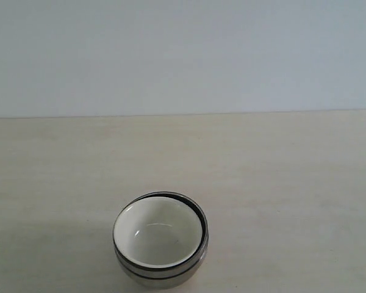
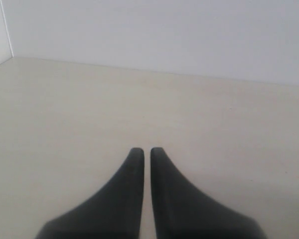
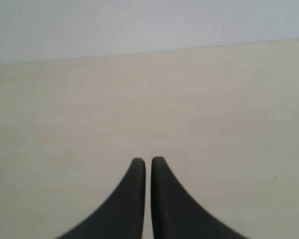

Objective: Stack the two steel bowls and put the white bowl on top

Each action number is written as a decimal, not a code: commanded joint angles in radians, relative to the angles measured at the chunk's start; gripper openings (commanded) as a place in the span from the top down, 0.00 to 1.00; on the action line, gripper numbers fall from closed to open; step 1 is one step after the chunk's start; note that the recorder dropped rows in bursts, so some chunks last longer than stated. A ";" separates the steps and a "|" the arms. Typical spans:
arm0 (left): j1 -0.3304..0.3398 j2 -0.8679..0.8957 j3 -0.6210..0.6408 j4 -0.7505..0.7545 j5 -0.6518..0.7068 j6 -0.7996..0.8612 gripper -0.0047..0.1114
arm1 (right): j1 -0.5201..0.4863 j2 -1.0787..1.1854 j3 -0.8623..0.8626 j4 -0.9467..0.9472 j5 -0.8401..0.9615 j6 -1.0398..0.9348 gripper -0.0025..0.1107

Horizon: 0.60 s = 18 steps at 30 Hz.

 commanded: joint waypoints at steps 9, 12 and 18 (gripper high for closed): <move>0.003 -0.001 0.003 0.002 -0.001 -0.007 0.92 | -0.006 -0.007 0.000 -0.015 0.013 -0.074 0.98; 0.003 -0.001 0.003 0.002 -0.001 -0.007 0.92 | -0.006 -0.007 0.000 -0.015 0.013 -0.072 0.98; 0.003 -0.001 0.003 0.002 -0.001 -0.007 0.92 | -0.006 -0.007 0.000 -0.015 0.013 -0.064 0.98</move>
